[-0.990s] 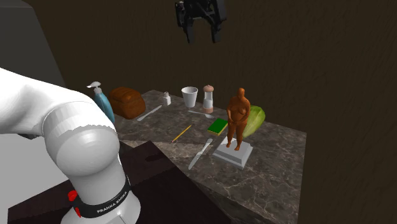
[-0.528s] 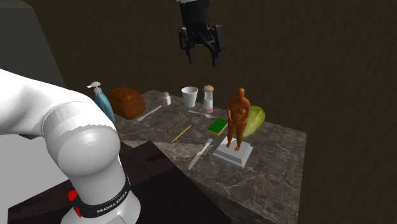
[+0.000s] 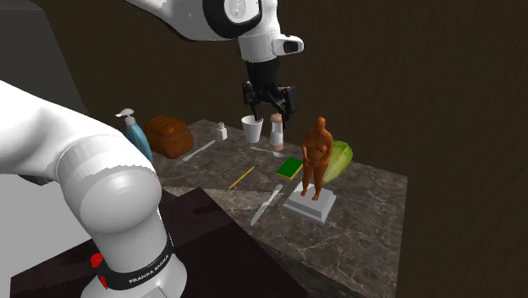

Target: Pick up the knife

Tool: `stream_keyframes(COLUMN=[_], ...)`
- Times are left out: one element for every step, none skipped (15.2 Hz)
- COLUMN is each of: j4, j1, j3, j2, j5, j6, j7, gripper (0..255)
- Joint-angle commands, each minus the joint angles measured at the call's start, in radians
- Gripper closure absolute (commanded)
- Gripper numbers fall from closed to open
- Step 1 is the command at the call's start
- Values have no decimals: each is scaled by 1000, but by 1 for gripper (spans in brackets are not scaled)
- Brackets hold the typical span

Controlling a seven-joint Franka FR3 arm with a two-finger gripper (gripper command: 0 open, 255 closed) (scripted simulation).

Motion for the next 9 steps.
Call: stream_keyframes(j4=[-48,-68,-85,-101,-115,-128,-139,-148,-155], j1=[5,9,13,18,22,27,33,39,45], j3=[-8,-9,-11,-12,-14,-15,-17,-18,-21], j2=[29,53,79,108,139,172,209,247,288], j5=[3,6,8,11,15,18,22,27,32], j6=[83,127,172,217,264,311,359,408,457], j7=[-7,-9,-10,-11,-13,-15,-18,-21,-24], gripper=[0,0,0,0,0,0,0,0,0])
